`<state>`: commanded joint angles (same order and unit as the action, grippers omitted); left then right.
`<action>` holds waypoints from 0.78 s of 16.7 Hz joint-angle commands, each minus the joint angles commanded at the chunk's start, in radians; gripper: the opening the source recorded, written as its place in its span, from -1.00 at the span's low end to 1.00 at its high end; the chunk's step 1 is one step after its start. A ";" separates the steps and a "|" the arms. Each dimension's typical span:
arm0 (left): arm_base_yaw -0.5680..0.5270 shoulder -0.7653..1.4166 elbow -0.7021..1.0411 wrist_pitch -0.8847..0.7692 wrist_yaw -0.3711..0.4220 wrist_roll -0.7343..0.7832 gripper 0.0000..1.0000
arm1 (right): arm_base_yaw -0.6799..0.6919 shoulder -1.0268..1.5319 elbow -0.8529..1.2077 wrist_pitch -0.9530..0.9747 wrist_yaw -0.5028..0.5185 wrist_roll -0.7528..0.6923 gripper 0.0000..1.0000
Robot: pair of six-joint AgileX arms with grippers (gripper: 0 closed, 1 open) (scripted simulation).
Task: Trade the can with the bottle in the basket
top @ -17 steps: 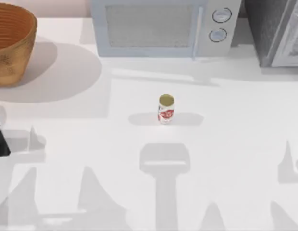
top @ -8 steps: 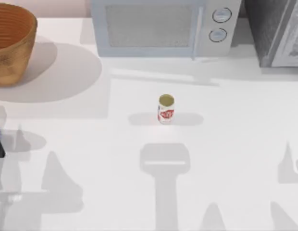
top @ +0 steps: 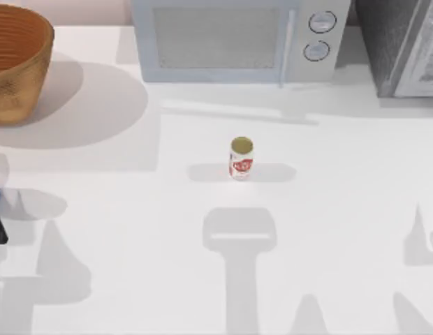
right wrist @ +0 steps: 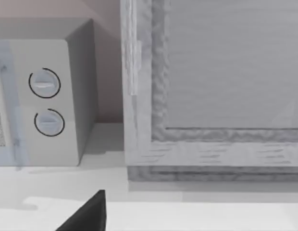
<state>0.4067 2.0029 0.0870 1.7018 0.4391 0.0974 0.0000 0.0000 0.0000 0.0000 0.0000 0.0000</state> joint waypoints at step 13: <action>-0.097 0.078 0.199 -0.111 -0.094 -0.022 1.00 | 0.000 0.000 0.000 0.000 0.000 0.000 1.00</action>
<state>0.3099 2.0812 0.2855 1.5912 0.3455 0.0753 0.0000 0.0000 0.0000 0.0000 0.0000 0.0000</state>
